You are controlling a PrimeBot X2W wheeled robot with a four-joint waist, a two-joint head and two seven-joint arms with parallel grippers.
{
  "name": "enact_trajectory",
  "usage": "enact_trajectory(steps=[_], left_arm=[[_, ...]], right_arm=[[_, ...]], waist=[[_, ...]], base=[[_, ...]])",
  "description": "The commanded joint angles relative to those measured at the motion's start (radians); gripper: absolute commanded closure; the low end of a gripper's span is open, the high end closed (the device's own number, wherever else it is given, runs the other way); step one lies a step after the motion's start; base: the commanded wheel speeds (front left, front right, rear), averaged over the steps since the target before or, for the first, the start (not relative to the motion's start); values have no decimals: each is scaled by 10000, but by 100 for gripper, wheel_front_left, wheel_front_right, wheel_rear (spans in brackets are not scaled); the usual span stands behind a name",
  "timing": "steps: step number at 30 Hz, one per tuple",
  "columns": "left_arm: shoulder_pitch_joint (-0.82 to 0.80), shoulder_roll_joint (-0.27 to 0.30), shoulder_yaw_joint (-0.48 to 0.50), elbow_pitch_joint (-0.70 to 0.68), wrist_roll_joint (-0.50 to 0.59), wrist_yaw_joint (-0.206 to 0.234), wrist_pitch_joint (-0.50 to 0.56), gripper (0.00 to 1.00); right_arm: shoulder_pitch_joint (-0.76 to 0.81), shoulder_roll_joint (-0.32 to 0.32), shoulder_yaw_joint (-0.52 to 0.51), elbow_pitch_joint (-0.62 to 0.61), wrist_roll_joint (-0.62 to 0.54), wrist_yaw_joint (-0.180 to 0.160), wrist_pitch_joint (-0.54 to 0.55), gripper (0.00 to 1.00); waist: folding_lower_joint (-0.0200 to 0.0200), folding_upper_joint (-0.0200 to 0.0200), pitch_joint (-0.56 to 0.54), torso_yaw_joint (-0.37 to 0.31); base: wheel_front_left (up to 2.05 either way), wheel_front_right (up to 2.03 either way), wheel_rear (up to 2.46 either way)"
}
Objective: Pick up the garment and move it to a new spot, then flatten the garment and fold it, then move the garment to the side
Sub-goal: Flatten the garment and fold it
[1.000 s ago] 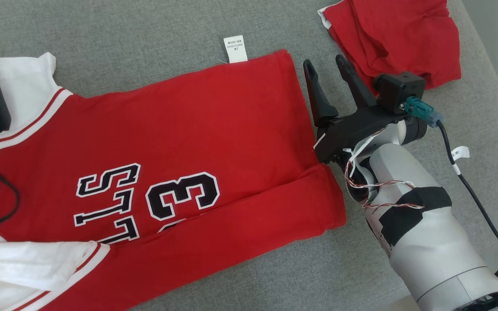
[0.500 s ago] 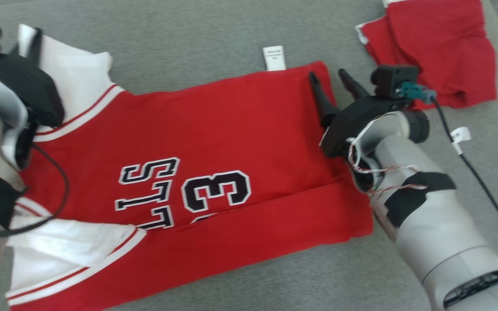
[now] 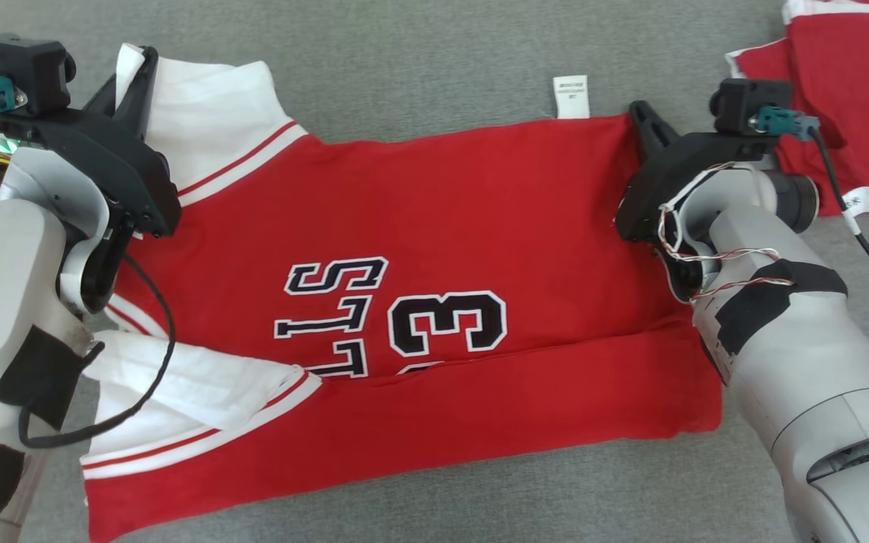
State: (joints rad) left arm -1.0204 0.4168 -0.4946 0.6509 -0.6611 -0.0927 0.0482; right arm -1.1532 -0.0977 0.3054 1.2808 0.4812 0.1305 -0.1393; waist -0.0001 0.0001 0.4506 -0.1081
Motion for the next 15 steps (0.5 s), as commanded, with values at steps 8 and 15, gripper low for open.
enact_trajectory(steps=[8,15], left_arm=[[758,207,237,-501,-258,124,-422,100],[2661,440,592,-2021,-655,303,-1386,100]], right_arm=[[172,108,-280,-27,-207,8,-902,100],[1813,-113,92,-1608,467,8,-1257,100]], waist=[[1,-1,-477,88],[1,-1,-1092,182]], base=[[0,0,0],[0,0,0]])
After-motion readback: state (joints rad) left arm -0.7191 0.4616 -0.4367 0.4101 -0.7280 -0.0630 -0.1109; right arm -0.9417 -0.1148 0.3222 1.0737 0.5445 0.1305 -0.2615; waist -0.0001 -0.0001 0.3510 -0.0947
